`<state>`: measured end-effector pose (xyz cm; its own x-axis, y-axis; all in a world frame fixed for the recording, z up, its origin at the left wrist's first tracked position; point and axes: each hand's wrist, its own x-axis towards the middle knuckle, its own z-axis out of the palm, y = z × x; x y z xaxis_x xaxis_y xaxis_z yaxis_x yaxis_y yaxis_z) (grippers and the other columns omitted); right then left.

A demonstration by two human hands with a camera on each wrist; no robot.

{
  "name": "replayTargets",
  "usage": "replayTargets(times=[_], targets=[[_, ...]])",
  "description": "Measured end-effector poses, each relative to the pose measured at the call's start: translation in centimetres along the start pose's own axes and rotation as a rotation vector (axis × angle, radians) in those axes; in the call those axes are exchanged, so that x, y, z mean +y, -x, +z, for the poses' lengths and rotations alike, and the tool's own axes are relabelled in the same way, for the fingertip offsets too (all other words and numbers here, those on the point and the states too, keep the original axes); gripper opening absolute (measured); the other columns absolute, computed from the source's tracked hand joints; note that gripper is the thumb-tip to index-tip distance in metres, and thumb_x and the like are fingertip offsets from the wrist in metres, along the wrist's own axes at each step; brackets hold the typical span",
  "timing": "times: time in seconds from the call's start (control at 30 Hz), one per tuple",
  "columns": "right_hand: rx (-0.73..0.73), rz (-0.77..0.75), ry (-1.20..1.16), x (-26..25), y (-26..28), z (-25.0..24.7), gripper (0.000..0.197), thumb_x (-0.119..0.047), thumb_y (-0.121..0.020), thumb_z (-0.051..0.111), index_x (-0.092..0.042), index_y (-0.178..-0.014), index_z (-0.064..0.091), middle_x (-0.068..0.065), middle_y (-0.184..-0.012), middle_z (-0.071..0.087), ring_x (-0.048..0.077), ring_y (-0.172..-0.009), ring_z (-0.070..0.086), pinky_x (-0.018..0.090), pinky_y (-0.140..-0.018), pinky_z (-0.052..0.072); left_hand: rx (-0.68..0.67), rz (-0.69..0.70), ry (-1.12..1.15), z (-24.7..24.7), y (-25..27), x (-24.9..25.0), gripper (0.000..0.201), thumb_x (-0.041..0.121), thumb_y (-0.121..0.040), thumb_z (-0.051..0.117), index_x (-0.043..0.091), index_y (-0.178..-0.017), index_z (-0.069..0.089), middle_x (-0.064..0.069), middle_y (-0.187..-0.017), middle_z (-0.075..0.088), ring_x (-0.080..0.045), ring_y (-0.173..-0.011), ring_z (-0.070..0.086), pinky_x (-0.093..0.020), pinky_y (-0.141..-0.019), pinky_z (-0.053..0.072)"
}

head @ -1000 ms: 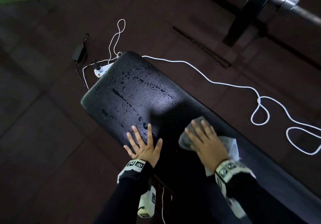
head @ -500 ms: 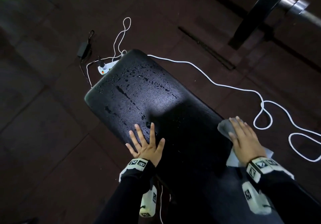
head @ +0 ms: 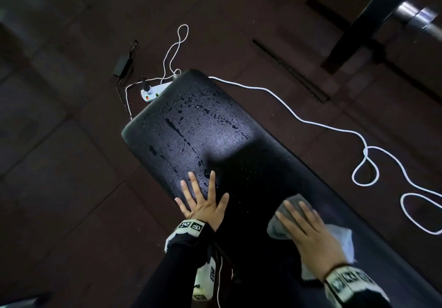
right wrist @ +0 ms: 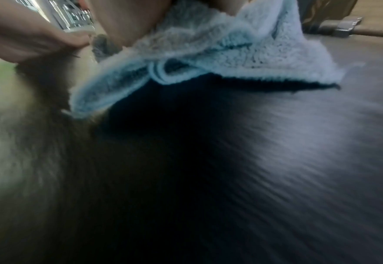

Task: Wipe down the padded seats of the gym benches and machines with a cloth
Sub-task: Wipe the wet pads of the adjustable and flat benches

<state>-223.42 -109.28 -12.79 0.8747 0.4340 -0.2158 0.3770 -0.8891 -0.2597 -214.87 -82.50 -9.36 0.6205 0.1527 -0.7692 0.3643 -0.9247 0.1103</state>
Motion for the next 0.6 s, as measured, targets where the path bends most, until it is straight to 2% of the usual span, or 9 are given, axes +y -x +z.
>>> replayTargets(times=[0.1, 0.13, 0.2, 0.27, 0.33, 0.4, 0.47, 0.53, 0.6], targets=[[-0.026, 0.188, -0.057, 3.2, 2.7, -1.0, 0.051, -0.032, -0.100, 0.011, -0.031, -0.151, 0.009, -0.003, -0.158, 0.009, 0.028, -0.144, 0.012, 0.039, -0.112, 0.011, 0.001, 0.002, -0.001, 0.1, -0.1, 0.0, 0.062, 0.073, -0.086, 0.006, 0.055, -0.126, -0.039, 0.006, -0.128, -0.061, -0.019, -0.120, -0.055, -0.054, -0.109, -0.021], [-0.031, 0.253, -0.087, 4.0, 2.9, -1.3, 0.051, -0.035, -0.100, 0.009, -0.031, -0.151, 0.008, -0.001, -0.158, 0.011, 0.029, -0.144, 0.012, 0.040, -0.111, 0.013, 0.007, 0.004, 0.001, 0.1, -0.1, 0.0, 0.062, 0.077, -0.081, -0.002, 0.056, -0.124, -0.040, 0.007, -0.128, -0.062, -0.018, -0.118, -0.056, -0.054, -0.108, -0.022], [-0.034, 0.347, -0.143, 5.3, 1.8, -2.0, 0.054, -0.034, -0.097, 0.019, -0.032, -0.150, 0.007, 0.003, -0.157, 0.015, 0.030, -0.143, 0.014, 0.042, -0.111, 0.017, 0.026, -0.001, 0.003, 0.2, -0.1, -0.1, 0.064, 0.078, -0.069, -0.012, 0.057, -0.122, -0.043, 0.007, -0.127, -0.063, -0.017, -0.116, -0.058, -0.054, -0.107, -0.023], [-0.061, 0.407, -0.211, 6.5, -0.6, -2.2, 0.056, -0.033, -0.096, 0.020, -0.032, -0.150, 0.005, 0.005, -0.156, 0.020, 0.032, -0.141, 0.021, 0.049, -0.110, 0.024, 0.036, -0.003, 0.009, 0.4, -0.1, -0.1, 0.063, 0.076, -0.075, -0.007, 0.057, -0.123, -0.041, 0.007, -0.129, -0.062, -0.018, -0.119, -0.056, -0.053, -0.108, -0.023], [-0.092, 0.452, -0.238, 7.3, -3.8, -2.5, 0.054, -0.043, -0.098, 0.009, -0.029, -0.150, 0.012, 0.006, -0.154, 0.026, 0.032, -0.139, 0.028, 0.052, -0.109, 0.028, 0.042, 0.003, 0.016, 0.5, -0.2, -0.2, 0.062, 0.073, -0.081, 0.003, 0.057, -0.124, -0.040, 0.006, -0.131, -0.060, -0.019, -0.122, -0.054, -0.054, -0.108, -0.022], [-0.104, 0.457, -0.259, 6.6, -7.3, -3.1, 0.059, -0.047, -0.098, 0.004, -0.022, -0.148, 0.024, 0.007, -0.153, 0.029, 0.034, -0.137, 0.031, 0.052, -0.109, 0.029, 0.055, 0.008, 0.010, 0.6, -0.3, -0.3, 0.063, 0.072, -0.086, 0.007, 0.057, -0.123, -0.041, 0.006, -0.131, -0.060, -0.021, -0.124, -0.053, -0.055, -0.109, -0.022], [-0.113, 0.440, -0.234, 4.9, -10.1, -3.9, 0.050, -0.039, -0.100, 0.018, -0.023, -0.146, 0.028, 0.008, -0.152, 0.030, 0.038, -0.135, 0.033, 0.054, -0.106, 0.031, 0.065, 0.012, 0.011, 0.7, -0.4, -0.4, 0.063, 0.072, -0.086, 0.008, 0.057, -0.120, -0.043, 0.007, -0.129, -0.062, -0.020, -0.123, -0.054, -0.054, -0.108, -0.022], [-0.087, 0.363, -0.157, 3.3, -11.3, -3.6, 0.051, -0.036, -0.097, 0.021, -0.027, -0.147, 0.021, 0.011, -0.151, 0.031, 0.041, -0.134, 0.033, 0.058, -0.103, 0.033, 0.078, 0.016, 0.018, 0.7, -0.4, -0.4, 0.062, 0.073, -0.082, 0.004, 0.058, -0.119, -0.044, 0.008, -0.127, -0.063, -0.019, -0.120, -0.055, -0.054, -0.107, -0.023], [-0.123, 0.282, -0.093, 1.9, -10.7, -3.5, 0.055, -0.035, -0.094, 0.021, -0.028, -0.148, 0.014, 0.009, -0.153, 0.025, 0.042, -0.137, 0.026, 0.056, -0.108, 0.026, 0.087, 0.019, 0.025, 0.8, -0.4, -0.3, 0.062, 0.073, -0.081, 0.004, 0.058, -0.119, -0.044, 0.008, -0.126, -0.063, -0.019, -0.120, -0.056, -0.054, -0.107, -0.023]])
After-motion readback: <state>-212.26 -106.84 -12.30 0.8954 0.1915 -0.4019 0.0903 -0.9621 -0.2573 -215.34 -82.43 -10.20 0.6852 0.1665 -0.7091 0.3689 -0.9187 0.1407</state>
